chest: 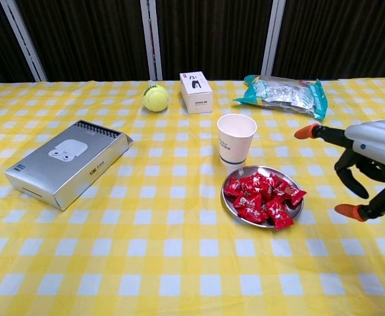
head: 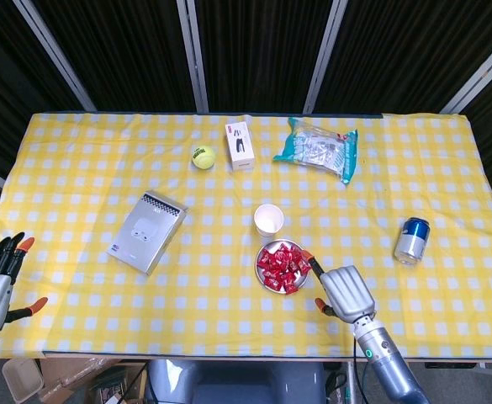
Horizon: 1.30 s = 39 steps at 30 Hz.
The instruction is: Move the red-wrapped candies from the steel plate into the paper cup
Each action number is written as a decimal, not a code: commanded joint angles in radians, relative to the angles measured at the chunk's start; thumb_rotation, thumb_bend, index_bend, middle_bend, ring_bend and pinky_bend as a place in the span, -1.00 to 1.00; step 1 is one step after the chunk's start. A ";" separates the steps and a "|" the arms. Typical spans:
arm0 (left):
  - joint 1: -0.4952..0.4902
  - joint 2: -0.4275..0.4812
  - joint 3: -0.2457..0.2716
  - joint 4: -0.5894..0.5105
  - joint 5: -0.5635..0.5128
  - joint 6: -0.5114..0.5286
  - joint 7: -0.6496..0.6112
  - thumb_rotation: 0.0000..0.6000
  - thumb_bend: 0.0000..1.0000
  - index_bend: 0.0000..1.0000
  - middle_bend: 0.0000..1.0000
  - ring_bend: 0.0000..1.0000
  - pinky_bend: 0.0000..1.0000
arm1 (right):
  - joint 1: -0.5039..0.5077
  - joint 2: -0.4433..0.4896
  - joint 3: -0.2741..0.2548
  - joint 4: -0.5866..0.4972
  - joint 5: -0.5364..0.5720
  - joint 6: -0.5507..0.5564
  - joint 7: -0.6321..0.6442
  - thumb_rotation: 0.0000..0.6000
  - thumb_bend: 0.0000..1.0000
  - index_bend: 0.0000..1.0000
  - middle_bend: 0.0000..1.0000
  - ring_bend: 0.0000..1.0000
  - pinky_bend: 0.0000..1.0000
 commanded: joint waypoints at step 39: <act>-0.021 0.035 0.004 -0.048 -0.056 -0.077 -0.012 1.00 -1.00 -1.00 -1.00 -1.00 -1.00 | 0.366 -0.238 0.114 0.201 0.704 -0.062 -0.082 1.00 -0.32 -0.73 0.47 0.77 1.00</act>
